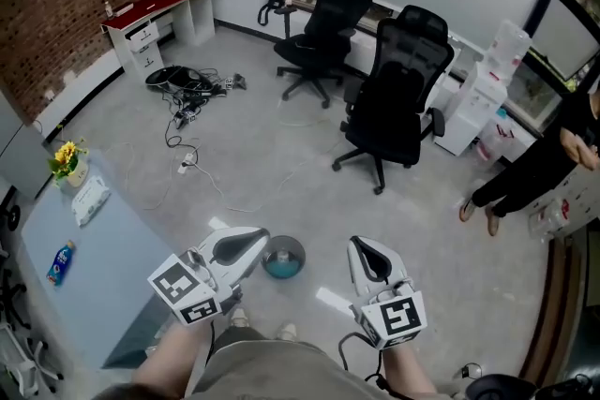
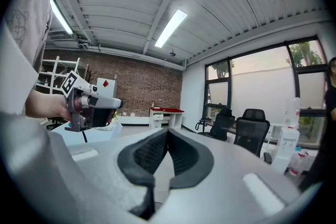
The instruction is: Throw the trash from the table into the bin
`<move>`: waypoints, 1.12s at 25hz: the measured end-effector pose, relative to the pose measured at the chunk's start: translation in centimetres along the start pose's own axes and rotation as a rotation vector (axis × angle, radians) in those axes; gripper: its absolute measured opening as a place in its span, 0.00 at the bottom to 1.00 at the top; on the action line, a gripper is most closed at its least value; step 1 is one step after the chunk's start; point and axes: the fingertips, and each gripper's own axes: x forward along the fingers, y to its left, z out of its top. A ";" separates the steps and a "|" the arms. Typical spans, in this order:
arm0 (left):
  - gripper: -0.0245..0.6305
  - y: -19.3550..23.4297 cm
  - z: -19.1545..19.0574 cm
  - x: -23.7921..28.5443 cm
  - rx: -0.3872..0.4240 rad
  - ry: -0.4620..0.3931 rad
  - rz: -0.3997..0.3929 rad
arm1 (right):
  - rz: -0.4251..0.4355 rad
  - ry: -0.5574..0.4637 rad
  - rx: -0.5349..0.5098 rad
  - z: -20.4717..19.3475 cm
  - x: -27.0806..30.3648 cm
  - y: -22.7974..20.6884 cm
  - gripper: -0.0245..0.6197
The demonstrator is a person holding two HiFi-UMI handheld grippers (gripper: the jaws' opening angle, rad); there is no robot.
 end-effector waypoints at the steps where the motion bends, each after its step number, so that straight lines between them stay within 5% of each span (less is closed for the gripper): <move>1: 0.04 0.0 0.0 -0.1 0.000 -0.002 0.010 | 0.007 0.001 0.000 -0.2 -0.1 0.0 0.04; 8: 0.04 0.5 -0.3 -2.7 0.019 0.009 0.104 | 0.085 -0.022 0.020 -0.6 1.1 1.8 0.04; 14: 0.04 1.4 0.2 -5.8 0.044 0.025 0.280 | 0.236 -0.050 0.010 -0.7 3.6 3.9 0.04; 28: 0.04 3.4 2.0 -23.9 0.126 0.023 0.743 | 0.734 -0.251 -0.105 7.0 10.6 23.2 0.04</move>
